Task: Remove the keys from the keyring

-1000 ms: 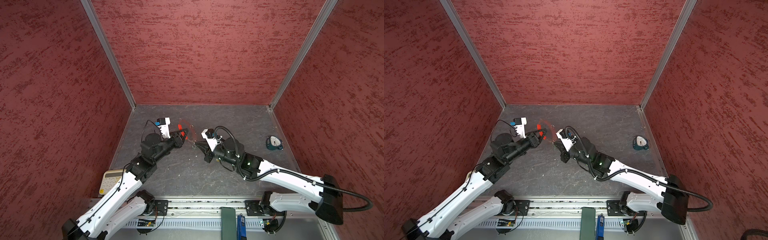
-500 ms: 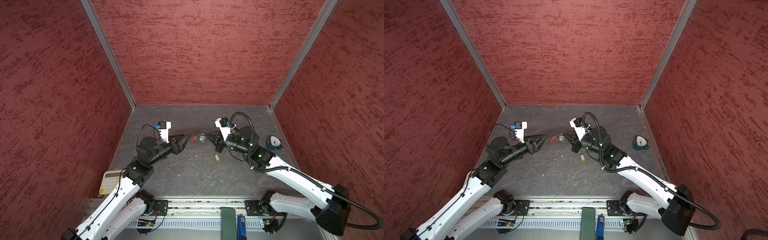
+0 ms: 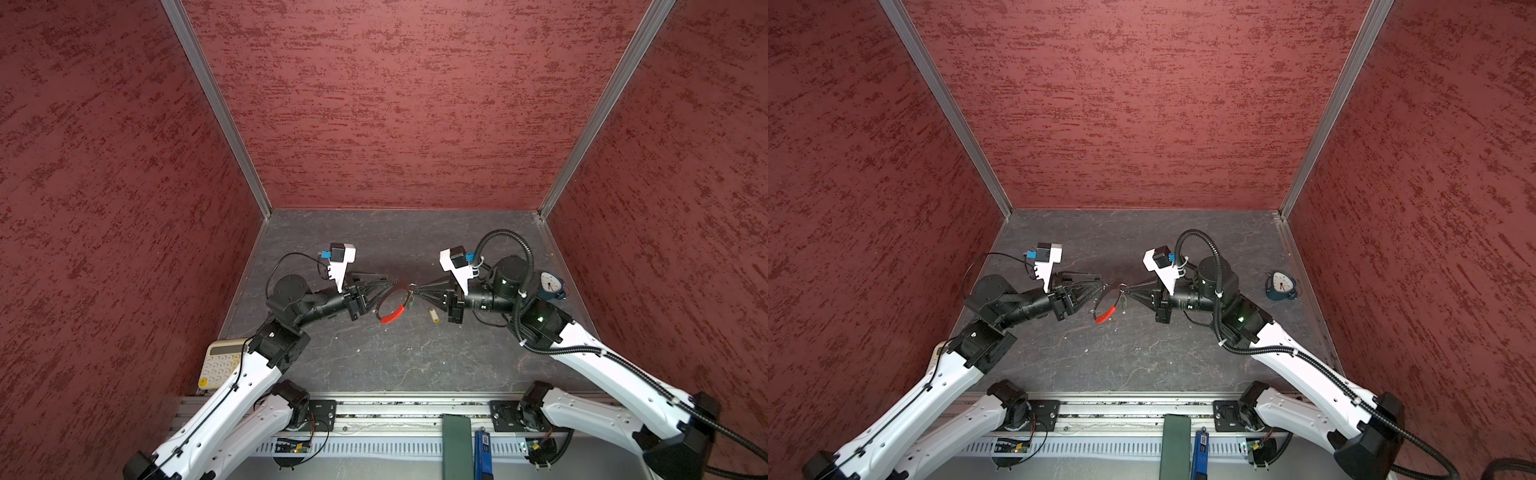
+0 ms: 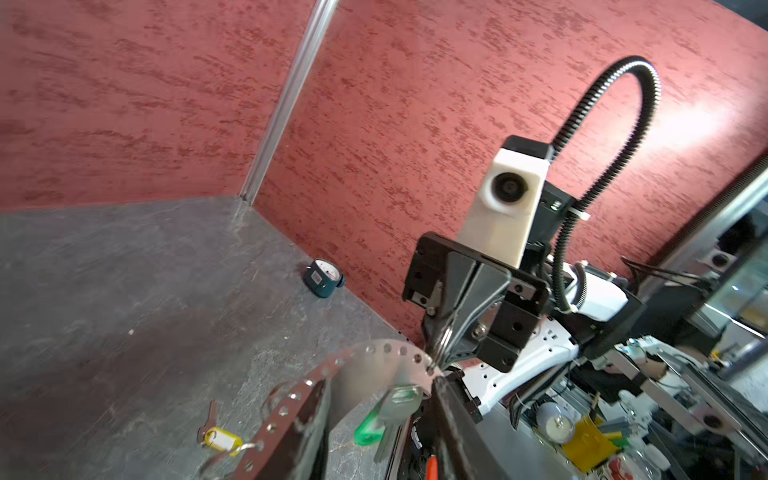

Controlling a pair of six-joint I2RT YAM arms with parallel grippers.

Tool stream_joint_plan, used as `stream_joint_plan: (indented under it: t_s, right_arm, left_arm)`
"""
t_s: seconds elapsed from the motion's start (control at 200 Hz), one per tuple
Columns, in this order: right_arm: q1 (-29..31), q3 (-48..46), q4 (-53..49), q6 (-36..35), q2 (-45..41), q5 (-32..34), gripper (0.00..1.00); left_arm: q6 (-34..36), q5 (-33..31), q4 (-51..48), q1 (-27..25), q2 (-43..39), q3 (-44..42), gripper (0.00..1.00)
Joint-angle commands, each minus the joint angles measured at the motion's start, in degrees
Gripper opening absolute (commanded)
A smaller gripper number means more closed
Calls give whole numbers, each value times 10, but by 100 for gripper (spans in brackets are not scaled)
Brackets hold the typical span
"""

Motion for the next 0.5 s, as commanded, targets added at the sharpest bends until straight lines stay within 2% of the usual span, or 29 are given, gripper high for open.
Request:
stream_joint_plan:
  t_s: [0.0,0.281,0.496]
  right_arm:
    - [-4,-4,34,19,-1,-62,0]
    - [-4,0,53,37,15,-61,0]
    - [-3,2,48,37,18,-52,0]
  left_arm:
    - [20,54,46,-16,9,20,37]
    - [36,72,34,-53,41,39,28]
    - [42,65,22,-56,48,42,23]
